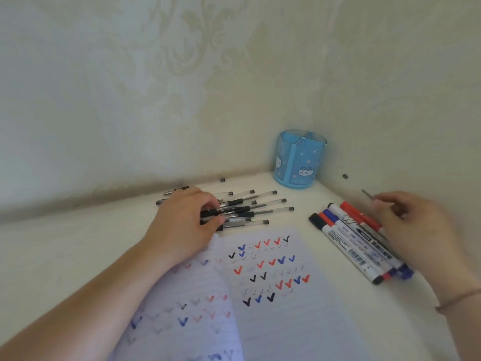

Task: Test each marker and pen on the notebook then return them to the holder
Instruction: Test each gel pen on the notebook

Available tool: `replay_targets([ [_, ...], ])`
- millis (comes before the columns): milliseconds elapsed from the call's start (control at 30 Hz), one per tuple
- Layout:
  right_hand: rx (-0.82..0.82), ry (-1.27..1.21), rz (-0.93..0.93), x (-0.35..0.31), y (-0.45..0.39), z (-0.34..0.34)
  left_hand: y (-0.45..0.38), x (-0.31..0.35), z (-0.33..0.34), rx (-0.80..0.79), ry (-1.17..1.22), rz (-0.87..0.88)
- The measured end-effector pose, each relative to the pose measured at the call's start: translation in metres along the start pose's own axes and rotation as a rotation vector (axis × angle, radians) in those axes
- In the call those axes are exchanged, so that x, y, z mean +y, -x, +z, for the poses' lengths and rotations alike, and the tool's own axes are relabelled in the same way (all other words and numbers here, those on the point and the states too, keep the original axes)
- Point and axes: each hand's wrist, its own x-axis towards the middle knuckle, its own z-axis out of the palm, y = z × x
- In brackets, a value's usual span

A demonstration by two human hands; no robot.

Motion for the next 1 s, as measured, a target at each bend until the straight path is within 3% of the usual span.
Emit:
replay_targets([
  [233, -0.186, 0.294, 0.095, 0.001, 0.003, 0.0, -0.001, 0.002, -0.001, -0.046, -0.124, -0.049],
  [367, -0.174, 0.331, 0.058, 0.0, 0.006, 0.001, 0.0, 0.003, -0.003, -0.083, -0.182, -0.044],
  [800, 0.031, -0.007, -0.339, -0.04, 0.038, 0.015, -0.005, 0.005, -0.006, -0.137, -0.4, 0.137],
  [900, 0.033, -0.036, -0.381, -0.042, 0.04, 0.021, -0.007, -0.001, -0.01, 0.001, -0.28, 0.21],
  [967, -0.075, -0.13, -0.378, -0.046, 0.046, 0.026, -0.005, 0.004, -0.016, 0.102, -0.079, 0.226],
  [1000, -0.153, -0.189, -0.388, -0.049, 0.05, 0.028, -0.001, 0.012, -0.019, 0.072, 0.035, 0.249],
])
